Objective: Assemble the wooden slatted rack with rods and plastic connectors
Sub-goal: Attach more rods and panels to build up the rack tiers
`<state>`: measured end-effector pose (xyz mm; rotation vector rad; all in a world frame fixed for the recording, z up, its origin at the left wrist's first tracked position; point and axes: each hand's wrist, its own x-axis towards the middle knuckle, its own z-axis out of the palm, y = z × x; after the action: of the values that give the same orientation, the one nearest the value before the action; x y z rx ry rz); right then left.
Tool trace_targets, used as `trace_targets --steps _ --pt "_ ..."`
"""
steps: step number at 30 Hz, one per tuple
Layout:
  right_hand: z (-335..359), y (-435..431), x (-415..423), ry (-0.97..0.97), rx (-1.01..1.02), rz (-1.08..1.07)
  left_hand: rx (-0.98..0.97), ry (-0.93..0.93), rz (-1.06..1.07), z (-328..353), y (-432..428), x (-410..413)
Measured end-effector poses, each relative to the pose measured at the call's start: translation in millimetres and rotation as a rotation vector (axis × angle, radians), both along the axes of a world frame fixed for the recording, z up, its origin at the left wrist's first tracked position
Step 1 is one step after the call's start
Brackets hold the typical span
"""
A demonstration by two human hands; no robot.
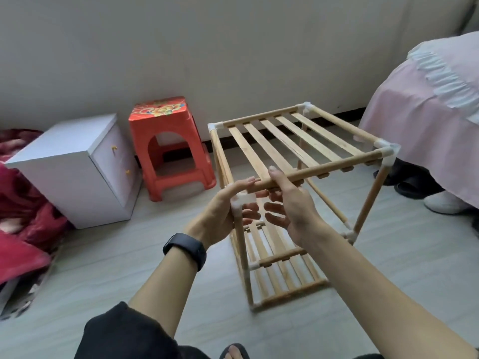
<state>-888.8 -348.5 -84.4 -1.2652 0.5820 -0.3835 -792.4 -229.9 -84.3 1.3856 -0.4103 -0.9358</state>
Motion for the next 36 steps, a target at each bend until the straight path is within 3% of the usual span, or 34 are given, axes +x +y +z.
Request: trace_targets --steps 2,8,17,21,26,34,36 --pt "-4.8 -4.6 1.1 -0.033 -0.031 -0.029 -0.059 0.043 -0.023 -1.7 0.7 1.4" --pt "-11.7 -17.0 -2.5 -0.129 -0.003 -0.129 0.009 -0.060 0.073 -3.4 -8.7 -7.3" --pt "-24.6 -9.5 -0.1 -0.105 0.003 -0.149 -0.021 -0.068 0.211 -6.4 -10.6 -9.4" --pt "-20.1 -2.0 3.7 -0.109 0.039 -0.153 -0.031 -0.063 0.460 -15.1 -17.2 -15.0" --pt "-16.0 1.7 2.1 -0.099 0.044 -0.158 -0.038 -0.092 0.610 -16.6 -26.0 -20.4" --pt "-15.9 7.4 0.3 -0.087 0.034 -0.211 -0.052 -0.063 0.674 -16.4 -31.4 -11.9" --pt "-17.2 7.4 -1.5 -0.092 0.024 -0.222 -0.031 -0.140 0.648 -18.1 -31.5 -7.5"
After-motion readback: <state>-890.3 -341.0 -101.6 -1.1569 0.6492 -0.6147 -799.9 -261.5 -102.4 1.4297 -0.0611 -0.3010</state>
